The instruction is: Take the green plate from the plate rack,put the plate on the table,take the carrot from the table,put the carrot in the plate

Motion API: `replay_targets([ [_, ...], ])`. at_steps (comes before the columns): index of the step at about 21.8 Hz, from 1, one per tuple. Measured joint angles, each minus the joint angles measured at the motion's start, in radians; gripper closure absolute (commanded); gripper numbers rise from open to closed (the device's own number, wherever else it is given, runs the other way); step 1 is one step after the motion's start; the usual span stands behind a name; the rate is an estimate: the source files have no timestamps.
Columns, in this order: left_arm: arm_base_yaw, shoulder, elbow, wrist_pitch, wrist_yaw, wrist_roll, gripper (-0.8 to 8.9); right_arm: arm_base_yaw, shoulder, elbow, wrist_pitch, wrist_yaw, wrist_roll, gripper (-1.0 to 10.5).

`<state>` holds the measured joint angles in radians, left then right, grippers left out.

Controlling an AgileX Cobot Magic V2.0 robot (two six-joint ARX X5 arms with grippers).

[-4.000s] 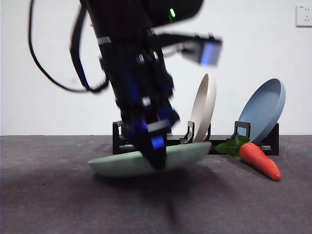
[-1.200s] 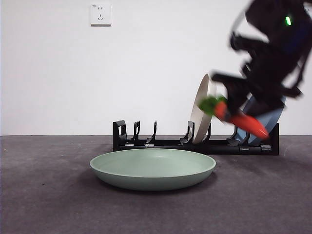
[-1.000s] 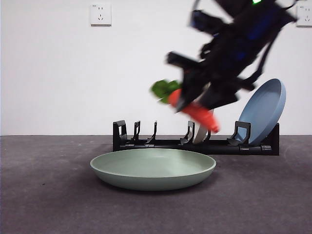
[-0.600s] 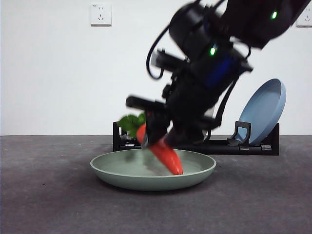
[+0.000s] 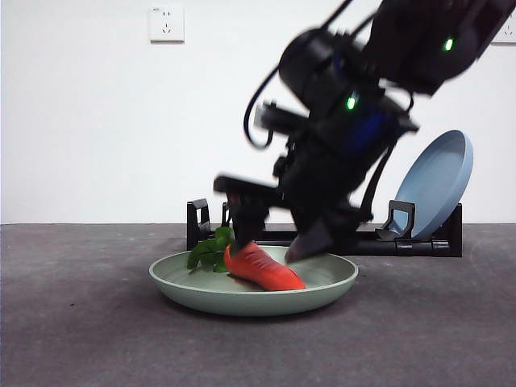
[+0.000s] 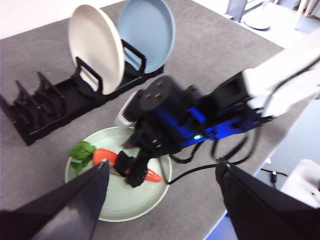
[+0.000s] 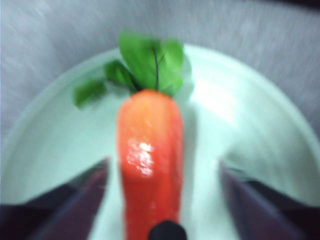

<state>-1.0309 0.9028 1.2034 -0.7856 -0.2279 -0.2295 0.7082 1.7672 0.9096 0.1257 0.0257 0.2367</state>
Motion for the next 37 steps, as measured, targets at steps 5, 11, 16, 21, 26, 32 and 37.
replay_targets([
  [5,0.000,0.000,0.000,-0.027,-0.003,0.012,4.67,0.001,-0.282,0.000,-0.245,-0.005,0.003,4.4],
  [11,0.000,0.000,0.000,-0.126,-0.003,0.038,4.68,0.005,-0.706,0.000,-0.835,-0.131,0.002,4.5],
  [16,0.000,0.000,0.000,-0.198,-0.002,0.039,4.70,0.005,-0.893,0.000,-1.087,-0.131,0.002,5.0],
  [21,0.000,0.000,0.000,-0.247,-0.001,0.039,5.89,0.005,-0.987,0.000,-1.133,-0.131,0.002,7.9],
  [26,0.000,0.000,0.000,-0.277,-0.001,0.039,8.21,0.005,-1.018,0.000,-1.152,-0.131,-0.001,9.6],
  [32,0.000,0.000,0.000,-0.277,-0.002,0.039,8.18,0.005,-1.016,0.000,-1.159,-0.130,-0.001,9.4],
  [37,0.000,0.000,0.000,-0.277,-0.002,0.039,8.18,0.005,-1.017,0.000,-1.159,-0.130,-0.001,9.4],
])
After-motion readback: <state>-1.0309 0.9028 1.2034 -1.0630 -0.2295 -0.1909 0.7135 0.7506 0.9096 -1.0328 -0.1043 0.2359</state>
